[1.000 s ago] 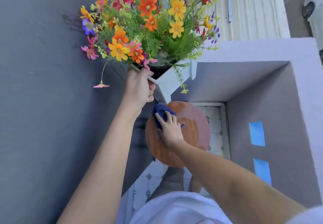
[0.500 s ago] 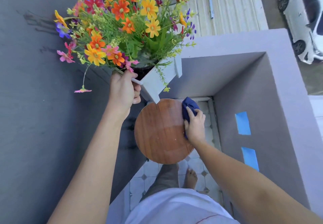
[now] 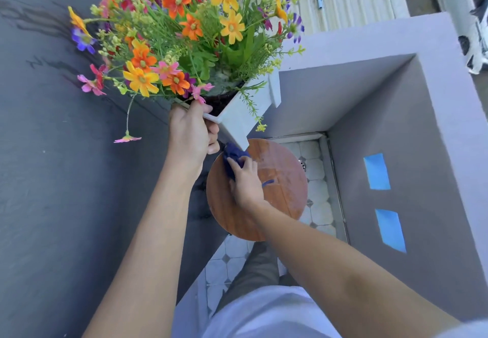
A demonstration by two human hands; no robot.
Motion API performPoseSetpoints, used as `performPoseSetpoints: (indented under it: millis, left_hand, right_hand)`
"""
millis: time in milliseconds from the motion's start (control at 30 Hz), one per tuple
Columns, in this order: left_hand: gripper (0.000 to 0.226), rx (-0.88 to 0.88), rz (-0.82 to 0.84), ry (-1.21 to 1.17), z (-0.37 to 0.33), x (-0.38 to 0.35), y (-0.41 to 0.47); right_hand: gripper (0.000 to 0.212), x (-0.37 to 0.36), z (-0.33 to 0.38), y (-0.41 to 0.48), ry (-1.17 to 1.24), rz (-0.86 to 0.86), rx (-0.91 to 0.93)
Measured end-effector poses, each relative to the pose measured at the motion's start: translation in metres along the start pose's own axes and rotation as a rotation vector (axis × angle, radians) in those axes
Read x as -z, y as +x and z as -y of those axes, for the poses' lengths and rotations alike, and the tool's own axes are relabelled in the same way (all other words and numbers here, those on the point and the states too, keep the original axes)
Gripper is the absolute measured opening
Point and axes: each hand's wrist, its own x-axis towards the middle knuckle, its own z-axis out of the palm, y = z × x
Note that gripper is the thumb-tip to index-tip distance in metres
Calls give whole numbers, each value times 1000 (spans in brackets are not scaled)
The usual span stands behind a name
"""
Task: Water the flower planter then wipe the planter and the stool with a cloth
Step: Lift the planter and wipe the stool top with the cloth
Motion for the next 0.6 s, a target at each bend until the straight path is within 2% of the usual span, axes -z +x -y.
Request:
performPoseSetpoints:
  millis: [100, 233, 333, 433, 600]
  left_hand:
    - [13, 6, -5, 14, 3, 0, -2]
    - [12, 0, 8, 22, 8, 1, -4]
    - [14, -3, 21, 33, 10, 0, -6]
    - [15, -3, 27, 38, 12, -1, -7]
    - [16, -9, 43, 43, 14, -4, -11]
  right_hand:
    - [47, -35, 22, -24, -11, 13, 49]
    - [64, -53, 18, -67, -65, 135, 112]
    - [67, -44, -7, -90, -111, 152, 154]
    - [66, -17, -37, -99, -114, 85, 109]
    - [62, 47, -94, -83, -99, -147, -114]
